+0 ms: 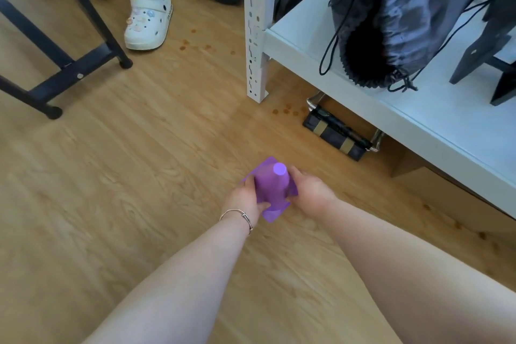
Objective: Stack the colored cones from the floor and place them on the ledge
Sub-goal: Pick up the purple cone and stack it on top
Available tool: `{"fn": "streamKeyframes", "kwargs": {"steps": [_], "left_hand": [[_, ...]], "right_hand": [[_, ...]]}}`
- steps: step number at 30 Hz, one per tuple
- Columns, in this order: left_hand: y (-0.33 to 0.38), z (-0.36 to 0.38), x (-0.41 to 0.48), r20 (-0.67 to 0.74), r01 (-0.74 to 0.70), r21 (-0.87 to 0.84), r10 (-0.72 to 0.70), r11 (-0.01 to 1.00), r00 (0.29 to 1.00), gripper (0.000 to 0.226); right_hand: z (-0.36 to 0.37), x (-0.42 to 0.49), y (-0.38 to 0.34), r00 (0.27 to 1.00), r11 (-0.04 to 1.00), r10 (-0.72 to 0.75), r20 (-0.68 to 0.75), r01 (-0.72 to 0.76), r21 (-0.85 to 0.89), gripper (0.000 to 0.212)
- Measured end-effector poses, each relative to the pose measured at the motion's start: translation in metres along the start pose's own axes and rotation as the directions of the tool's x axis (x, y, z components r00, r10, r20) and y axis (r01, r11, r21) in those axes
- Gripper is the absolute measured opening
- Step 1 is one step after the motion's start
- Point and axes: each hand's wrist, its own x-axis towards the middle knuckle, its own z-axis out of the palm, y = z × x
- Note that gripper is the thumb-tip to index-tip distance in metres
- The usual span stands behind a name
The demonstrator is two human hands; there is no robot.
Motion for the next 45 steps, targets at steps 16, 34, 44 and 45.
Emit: {"fn": "streamKeyframes", "kwargs": {"steps": [16, 34, 44, 45], "left_hand": [[0.012, 0.029, -0.050, 0.074, -0.125, -0.132, 0.136, 0.983, 0.988, 0.078], [0.058, 0.082, -0.090, 0.126, -0.052, -0.277, 0.090, 0.960, 0.988, 0.074], [0.122, 0.124, -0.103, 0.283, -0.226, -0.139, 0.257, 0.964, 0.924, 0.078], [0.128, 0.130, -0.106, 0.294, -0.239, -0.128, 0.267, 0.963, 0.918, 0.077]], "right_hand": [[0.027, -0.069, 0.059, 0.997, 0.927, -0.069, -0.034, 0.076, 0.367, 0.053], [0.032, -0.114, 0.103, 0.996, 0.898, 0.077, -0.032, -0.056, 0.436, 0.059], [0.044, -0.187, 0.185, 0.975, 0.838, 0.203, -0.093, -0.124, 0.531, 0.075], [0.046, -0.193, 0.193, 0.972, 0.838, 0.210, -0.103, -0.125, 0.532, 0.076]]}}
